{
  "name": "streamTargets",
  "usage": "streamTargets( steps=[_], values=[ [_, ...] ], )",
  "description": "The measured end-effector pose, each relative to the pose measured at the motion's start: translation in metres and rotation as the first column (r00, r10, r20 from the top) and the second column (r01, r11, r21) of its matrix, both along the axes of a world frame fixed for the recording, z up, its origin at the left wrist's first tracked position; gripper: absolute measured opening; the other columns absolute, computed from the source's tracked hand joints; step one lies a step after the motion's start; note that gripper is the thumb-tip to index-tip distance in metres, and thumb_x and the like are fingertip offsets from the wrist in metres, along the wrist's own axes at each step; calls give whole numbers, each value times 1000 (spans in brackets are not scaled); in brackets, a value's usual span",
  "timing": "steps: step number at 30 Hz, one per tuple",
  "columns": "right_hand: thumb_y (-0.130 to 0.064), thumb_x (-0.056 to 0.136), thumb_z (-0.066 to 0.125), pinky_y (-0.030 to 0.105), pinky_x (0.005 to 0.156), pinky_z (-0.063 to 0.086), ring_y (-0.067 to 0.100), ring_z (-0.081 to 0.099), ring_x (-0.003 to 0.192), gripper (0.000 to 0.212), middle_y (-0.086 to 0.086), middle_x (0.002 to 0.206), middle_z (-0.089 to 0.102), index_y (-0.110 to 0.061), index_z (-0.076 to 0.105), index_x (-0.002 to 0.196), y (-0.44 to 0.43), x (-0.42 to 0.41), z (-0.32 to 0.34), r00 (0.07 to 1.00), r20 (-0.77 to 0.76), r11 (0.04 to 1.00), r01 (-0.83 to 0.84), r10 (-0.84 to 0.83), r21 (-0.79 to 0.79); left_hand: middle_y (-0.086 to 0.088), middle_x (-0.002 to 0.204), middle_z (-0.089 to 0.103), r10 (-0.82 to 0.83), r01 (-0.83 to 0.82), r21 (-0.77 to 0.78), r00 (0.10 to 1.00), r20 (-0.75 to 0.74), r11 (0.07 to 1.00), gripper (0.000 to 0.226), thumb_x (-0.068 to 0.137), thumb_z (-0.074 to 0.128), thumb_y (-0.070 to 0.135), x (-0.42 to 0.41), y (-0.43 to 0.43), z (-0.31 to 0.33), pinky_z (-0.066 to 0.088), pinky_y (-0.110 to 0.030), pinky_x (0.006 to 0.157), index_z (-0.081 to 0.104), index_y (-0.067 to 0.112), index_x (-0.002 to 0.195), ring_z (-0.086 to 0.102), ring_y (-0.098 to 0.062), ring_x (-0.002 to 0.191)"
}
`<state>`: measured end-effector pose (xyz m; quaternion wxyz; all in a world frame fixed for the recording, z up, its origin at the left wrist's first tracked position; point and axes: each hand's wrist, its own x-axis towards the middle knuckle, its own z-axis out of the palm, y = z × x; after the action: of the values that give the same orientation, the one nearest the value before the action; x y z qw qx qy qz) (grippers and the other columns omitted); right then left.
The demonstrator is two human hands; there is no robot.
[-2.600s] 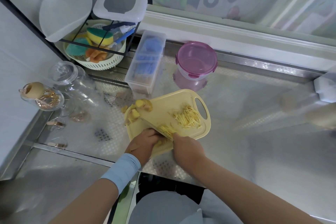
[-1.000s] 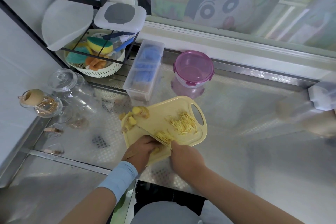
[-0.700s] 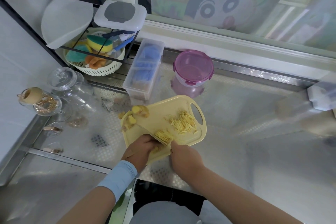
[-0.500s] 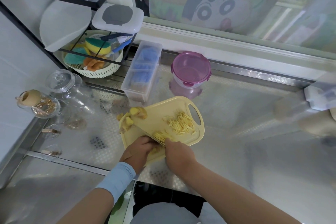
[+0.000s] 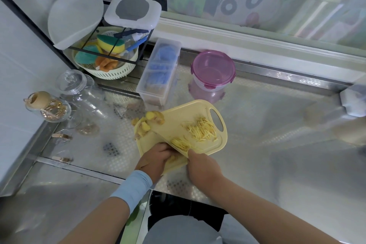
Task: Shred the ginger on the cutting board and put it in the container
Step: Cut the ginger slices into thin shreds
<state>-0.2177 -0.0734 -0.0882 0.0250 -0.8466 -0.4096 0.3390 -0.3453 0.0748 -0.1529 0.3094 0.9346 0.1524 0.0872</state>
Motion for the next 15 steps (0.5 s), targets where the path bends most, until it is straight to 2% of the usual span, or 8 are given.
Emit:
streamTargets(
  steps=[4, 6, 8, 11, 13, 15],
  values=[
    [-14, 99, 37, 35, 66, 40, 31, 54, 78, 10, 10, 97, 61, -18, 43, 106, 9, 2, -1, 1000, -12, 1000, 9, -9, 3, -1, 111, 66, 18, -18, -5, 1000, 1, 1000, 33, 85, 48, 20, 0, 1, -1, 25, -1, 98, 76, 18, 104, 51, -11, 107],
    [-15, 100, 37, 34, 63, 40, 30, 50, 74, 12, 7, 90, 57, -18, 43, 109, 6, 3, 2, 1000, 5, 1000, 0, 0, 18, -2, 111, 66, 23, -23, 3, 1000, 0, 1000, 33, 85, 48, 21, 0, 2, -3, 26, -1, 99, 76, 17, 102, 50, -10, 107],
    [-15, 100, 39, 33, 57, 35, 26, 47, 71, 15, -1, 78, 48, -17, 42, 115, -2, 1, 3, 999, 31, 999, -36, 36, 14, -1, 110, 67, 24, -24, 26, 1000, 11, 999, 33, 86, 47, 23, 0, 2, -5, 34, -8, 95, 76, 19, 99, 50, -10, 106],
    [-16, 100, 40, 32, 51, 30, 20, 45, 62, 5, -3, 72, 42, -18, 38, 104, -16, -1, 5, 999, 26, 999, -32, 31, 12, 2, 108, 67, 37, -37, 63, 999, 8, 997, 32, 84, 47, 25, -1, 2, -8, 41, -14, 88, 77, 23, 94, 50, -9, 104],
    [-17, 100, 39, 33, 50, 29, 16, 41, 58, 4, -1, 72, 43, -19, 35, 100, -17, -1, 4, 1000, 22, 1000, -16, 16, 0, 2, 109, 67, 42, -42, 37, 999, -1, 998, 32, 85, 47, 24, -2, 2, -8, 36, -10, 91, 77, 24, 96, 50, -9, 105],
    [-13, 99, 39, 35, 56, 38, 19, 43, 60, 5, -1, 73, 42, -15, 39, 103, -12, 0, 1, 999, 31, 999, -24, 25, -29, 3, 111, 66, 39, -39, 2, 999, -11, 999, 32, 87, 47, 23, -1, 2, -6, 27, -2, 95, 76, 23, 100, 49, -8, 107]
  ],
)
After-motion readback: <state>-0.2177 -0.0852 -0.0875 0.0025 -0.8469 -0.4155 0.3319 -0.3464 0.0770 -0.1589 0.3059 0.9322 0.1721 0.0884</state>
